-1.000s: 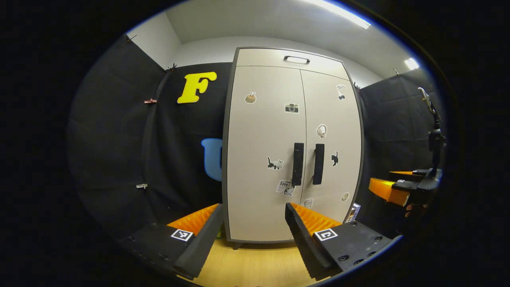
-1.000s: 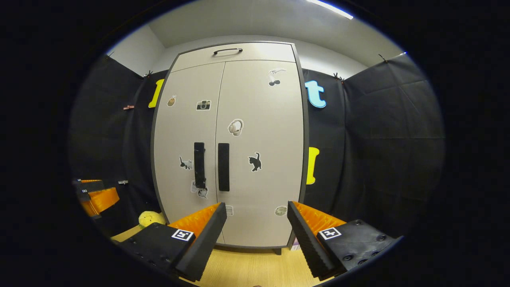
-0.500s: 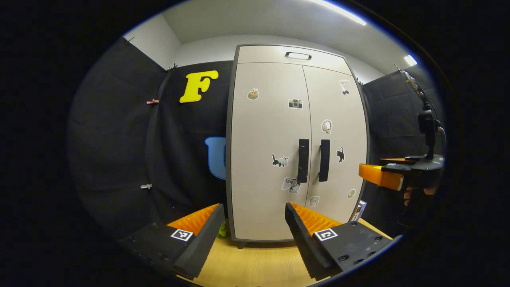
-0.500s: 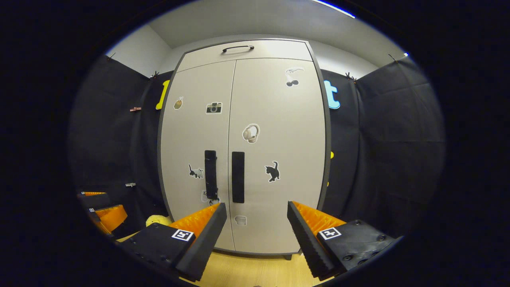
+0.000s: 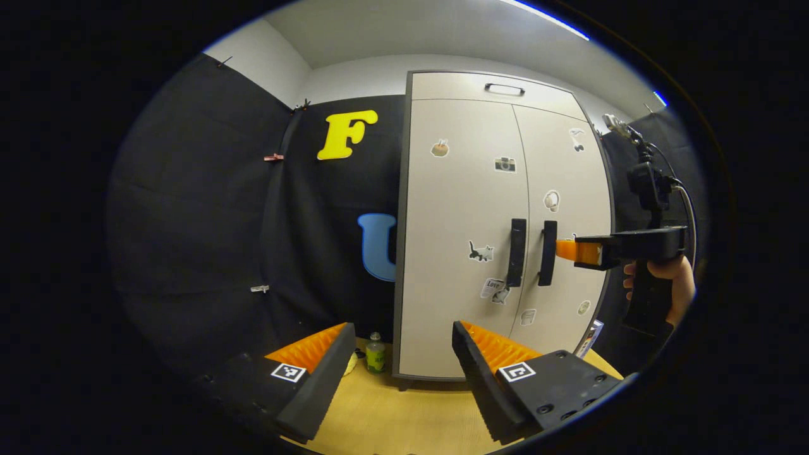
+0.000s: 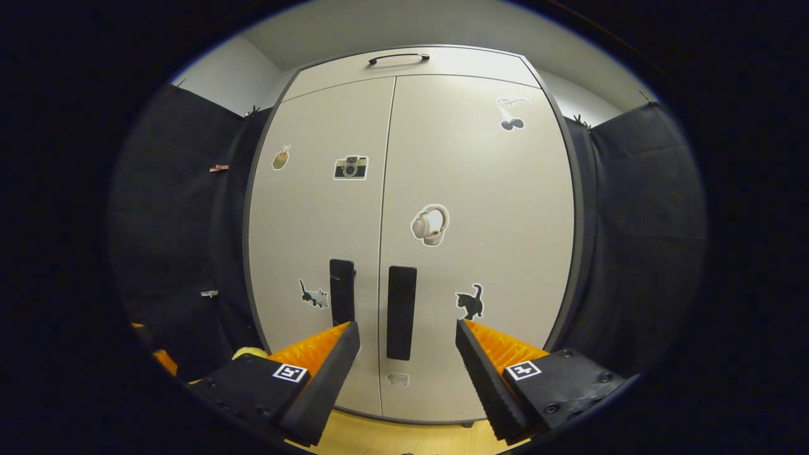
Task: Open the right door of the double-door shoe cabinet with the right hand, and open the left door with the left hand.
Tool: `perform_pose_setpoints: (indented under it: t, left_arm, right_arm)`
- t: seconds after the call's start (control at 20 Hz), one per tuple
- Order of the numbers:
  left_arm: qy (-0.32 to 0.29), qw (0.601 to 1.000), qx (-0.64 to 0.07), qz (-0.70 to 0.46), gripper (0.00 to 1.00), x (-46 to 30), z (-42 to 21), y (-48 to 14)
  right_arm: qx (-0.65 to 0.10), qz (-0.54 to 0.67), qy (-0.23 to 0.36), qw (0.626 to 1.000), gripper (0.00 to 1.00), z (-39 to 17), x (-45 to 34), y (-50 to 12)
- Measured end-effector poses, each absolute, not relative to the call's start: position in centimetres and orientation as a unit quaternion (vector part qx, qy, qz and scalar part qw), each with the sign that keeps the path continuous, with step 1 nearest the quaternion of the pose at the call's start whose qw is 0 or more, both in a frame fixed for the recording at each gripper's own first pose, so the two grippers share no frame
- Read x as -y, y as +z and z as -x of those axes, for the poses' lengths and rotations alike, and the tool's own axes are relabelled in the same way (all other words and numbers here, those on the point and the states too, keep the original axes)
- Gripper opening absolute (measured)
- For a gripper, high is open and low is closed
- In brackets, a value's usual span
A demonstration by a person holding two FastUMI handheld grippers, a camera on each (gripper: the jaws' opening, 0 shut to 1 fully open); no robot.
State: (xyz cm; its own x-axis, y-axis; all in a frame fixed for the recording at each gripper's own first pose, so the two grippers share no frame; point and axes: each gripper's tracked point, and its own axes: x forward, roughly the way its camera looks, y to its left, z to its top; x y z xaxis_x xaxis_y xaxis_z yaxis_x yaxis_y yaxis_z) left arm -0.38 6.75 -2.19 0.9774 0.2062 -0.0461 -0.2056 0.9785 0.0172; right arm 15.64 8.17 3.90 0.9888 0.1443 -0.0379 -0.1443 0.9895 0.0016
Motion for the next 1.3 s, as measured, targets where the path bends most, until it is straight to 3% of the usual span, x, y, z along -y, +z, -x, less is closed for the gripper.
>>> perform_pose_setpoints:
  t: [0.3, 0.7, 0.8, 0.85, 0.9, 1.0, 1.15, 1.3]
  left_arm:
    - [0.158, 0.987, -0.036, -0.010, 0.95, -10.5, 1.9, -3.6]
    - [0.160, 0.985, -0.059, -0.025, 0.95, -10.9, 1.8, -5.3]
    - [0.152, 0.986, -0.058, -0.025, 0.95, -10.6, 1.6, -5.3]
    - [0.149, 0.987, -0.055, -0.023, 0.95, -10.5, 1.6, -5.2]
    - [0.146, 0.988, -0.053, -0.022, 0.95, -10.4, 1.6, -5.1]
    - [0.140, 0.989, -0.051, -0.021, 0.95, -10.2, 1.6, -5.1]
    - [0.128, 0.990, -0.054, -0.020, 0.95, -9.9, 1.7, -5.1]
    - [0.114, 0.992, -0.050, -0.021, 0.95, -9.4, 2.2, -4.8]
  right_arm:
    - [-0.041, 0.032, 0.057, 0.997, 0.98, -21.1, -9.4, 1.4]
    - [-0.033, 0.013, 0.042, 0.998, 0.96, -23.2, -9.8, 1.3]
    - [-0.030, 0.011, 0.034, 0.999, 0.86, -23.4, -9.6, 1.5]
    - [-0.040, -0.004, 0.040, 0.998, 0.58, -23.4, -10.0, 1.3]
    - [-0.046, -0.015, 0.038, 0.998, 0.49, -23.5, -10.0, 1.1]
    - [-0.044, -0.030, 0.047, 0.997, 0.39, -23.3, -10.2, 1.1]
    - [-0.044, -0.043, 0.056, 0.997, 0.35, -23.6, -10.1, 0.9]
    - [-0.044, -0.040, 0.054, 0.997, 0.24, -23.3, -10.1, 1.1]
